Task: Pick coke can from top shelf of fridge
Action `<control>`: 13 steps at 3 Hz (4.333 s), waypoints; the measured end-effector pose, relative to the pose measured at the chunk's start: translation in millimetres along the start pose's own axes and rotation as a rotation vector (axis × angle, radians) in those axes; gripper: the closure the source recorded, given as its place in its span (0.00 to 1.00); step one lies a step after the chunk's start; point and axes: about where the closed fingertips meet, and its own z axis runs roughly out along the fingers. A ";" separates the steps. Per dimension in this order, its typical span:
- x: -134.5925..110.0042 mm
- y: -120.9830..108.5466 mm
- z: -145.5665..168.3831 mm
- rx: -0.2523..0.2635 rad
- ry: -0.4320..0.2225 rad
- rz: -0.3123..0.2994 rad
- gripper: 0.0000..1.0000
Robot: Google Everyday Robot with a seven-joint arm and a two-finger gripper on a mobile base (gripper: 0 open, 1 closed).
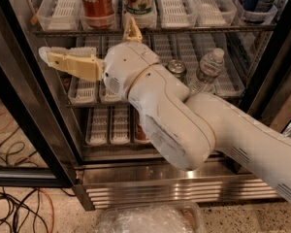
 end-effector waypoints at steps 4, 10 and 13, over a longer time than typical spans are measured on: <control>9.8 -22.1 -17.7 0.117 0.123 0.059 0.00; 5.9 -24.2 -11.5 0.121 0.217 -0.105 0.35; -4.5 -24.0 -11.3 0.119 0.205 -0.170 0.25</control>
Offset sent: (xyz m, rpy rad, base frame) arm 0.0157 -0.0339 -0.0219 0.0343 0.2581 -0.1311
